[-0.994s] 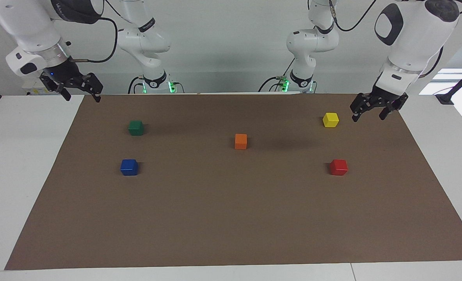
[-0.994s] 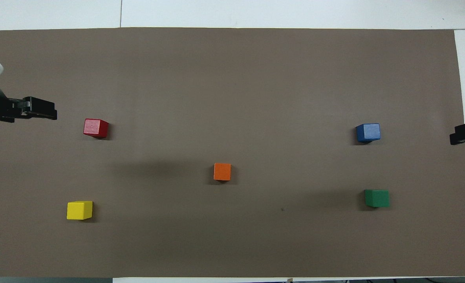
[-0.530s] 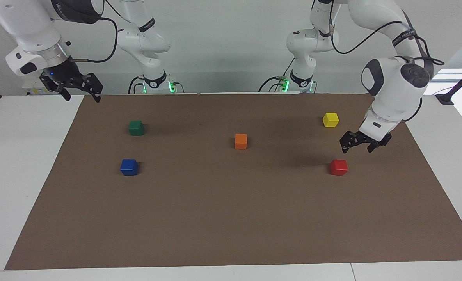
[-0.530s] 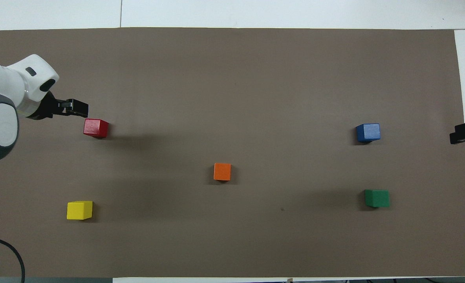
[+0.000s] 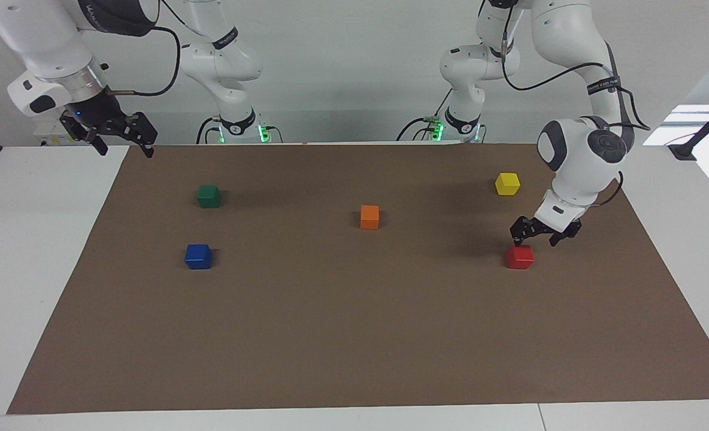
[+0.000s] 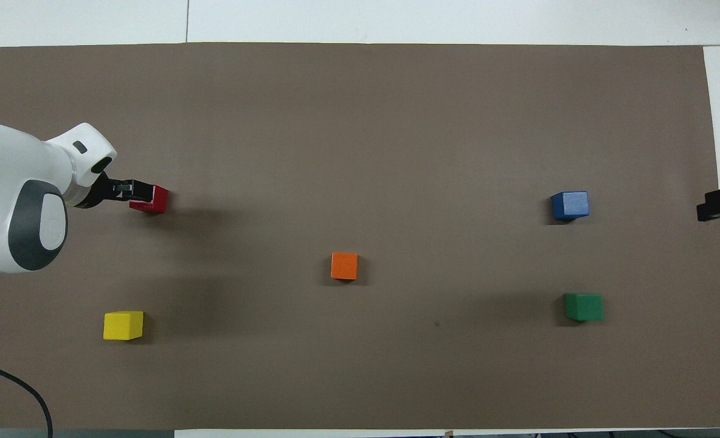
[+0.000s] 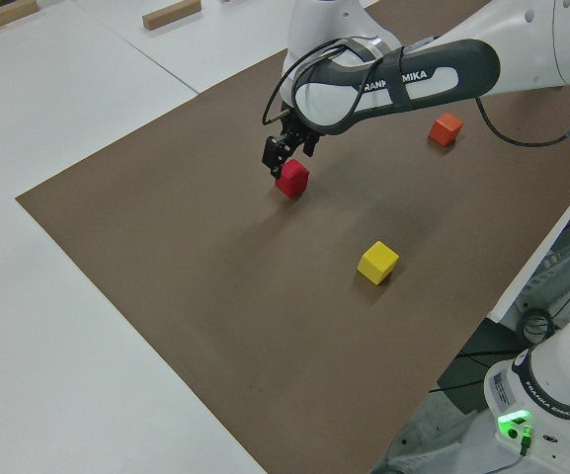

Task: Transfer red block to right arm and stack on blue block
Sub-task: 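Reach the left gripper to the red cube, then close the left gripper on the red cube and lift it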

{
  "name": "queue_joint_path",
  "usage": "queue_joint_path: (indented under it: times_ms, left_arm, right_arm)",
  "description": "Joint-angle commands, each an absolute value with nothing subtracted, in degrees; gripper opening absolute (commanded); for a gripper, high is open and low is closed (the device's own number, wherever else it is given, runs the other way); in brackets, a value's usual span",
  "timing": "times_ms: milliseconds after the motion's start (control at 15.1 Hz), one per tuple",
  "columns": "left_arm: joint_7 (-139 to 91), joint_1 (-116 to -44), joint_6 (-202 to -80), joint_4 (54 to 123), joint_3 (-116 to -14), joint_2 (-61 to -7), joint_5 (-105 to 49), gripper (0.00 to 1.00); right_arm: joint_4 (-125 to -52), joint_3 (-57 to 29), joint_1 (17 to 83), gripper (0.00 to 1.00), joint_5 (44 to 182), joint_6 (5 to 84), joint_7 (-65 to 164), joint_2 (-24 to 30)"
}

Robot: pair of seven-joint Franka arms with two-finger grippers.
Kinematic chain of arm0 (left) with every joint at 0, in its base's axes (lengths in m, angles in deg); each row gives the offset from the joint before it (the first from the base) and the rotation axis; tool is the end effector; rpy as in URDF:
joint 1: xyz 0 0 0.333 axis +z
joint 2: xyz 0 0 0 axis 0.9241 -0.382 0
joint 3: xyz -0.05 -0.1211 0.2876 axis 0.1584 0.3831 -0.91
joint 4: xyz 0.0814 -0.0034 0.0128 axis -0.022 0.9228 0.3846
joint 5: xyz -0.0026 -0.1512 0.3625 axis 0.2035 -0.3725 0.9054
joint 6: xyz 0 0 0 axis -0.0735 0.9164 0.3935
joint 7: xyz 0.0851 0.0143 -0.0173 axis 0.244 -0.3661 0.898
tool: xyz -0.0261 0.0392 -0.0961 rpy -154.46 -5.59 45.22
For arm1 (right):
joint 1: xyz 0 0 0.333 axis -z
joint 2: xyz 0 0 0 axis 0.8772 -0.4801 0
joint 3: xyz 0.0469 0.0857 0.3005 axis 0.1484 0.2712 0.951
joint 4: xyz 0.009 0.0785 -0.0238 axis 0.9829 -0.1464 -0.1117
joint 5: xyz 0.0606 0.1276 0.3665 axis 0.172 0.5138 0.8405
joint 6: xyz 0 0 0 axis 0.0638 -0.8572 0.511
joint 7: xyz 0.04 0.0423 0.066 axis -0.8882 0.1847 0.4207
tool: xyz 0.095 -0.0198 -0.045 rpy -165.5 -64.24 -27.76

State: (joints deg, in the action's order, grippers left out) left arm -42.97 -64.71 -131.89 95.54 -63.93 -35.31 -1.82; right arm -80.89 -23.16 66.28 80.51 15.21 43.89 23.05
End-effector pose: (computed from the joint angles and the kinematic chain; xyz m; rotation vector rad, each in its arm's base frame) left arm 0.5881 -0.0122 0.3583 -3.1336 0.1535 -0.0632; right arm 0.5176 -0.0678 0.6176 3.1121 -0.1150 -0.0915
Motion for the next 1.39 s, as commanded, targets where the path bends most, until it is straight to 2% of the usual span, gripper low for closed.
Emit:
queue_joint_path:
  times_ms: [0,398,464,530,597,729,928,1127,1326]
  left_arm:
    - [-43.23,-65.08,-135.10,95.87,-63.53,-38.19,-1.52,1.00]
    - [-43.23,-65.61,-137.13,96.04,-63.62,-40.66,-1.52,1.00]
    - [-43.05,-65.61,-136.95,96.04,-63.62,-40.66,-1.52,0.70]
    - [-43.05,-65.61,-136.52,96.04,-63.62,-40.66,-1.52,0.25]
    - [-43.14,-65.43,-135.64,96.04,-63.53,-40.49,-1.52,0.00]
    - [-42.79,-65.34,-129.51,93.59,-63.36,-40.31,-3.61,0.00]
    - [-36.32,-65.61,-117.75,86.92,-63.45,-37.42,-17.66,0.00]
    - [-20.60,-66.22,-105.00,78.93,-61.61,-34.87,-20.84,0.00]
    - [-4.26,-66.40,-101.18,74.60,-55.82,-31.45,-26.11,0.00]
  right_arm:
    - [-82.44,-22.66,67.11,1.00,80.62,16.32,43.98,24.43]
    - [-82.36,-22.66,67.11,1.00,80.71,16.32,44.07,24.43]
    - [-82.36,-22.66,67.11,1.00,80.71,16.32,44.07,24.34]
    - [-82.36,-22.66,67.11,1.00,80.62,16.41,43.98,24.42]
    - [-82.36,-22.66,67.02,1.00,80.62,16.24,44.07,24.43]
    - [-82.36,-22.66,66.76,1.00,80.62,16.15,44.07,24.43]
    - [-82.36,-22.66,66.32,1.00,80.62,15.80,43.89,24.51]
    - [-82.36,-22.58,66.49,1.00,80.71,16.41,44.07,24.43]
    - [-83.23,-22.58,66.41,1.00,85.69,16.41,44.42,24.77]
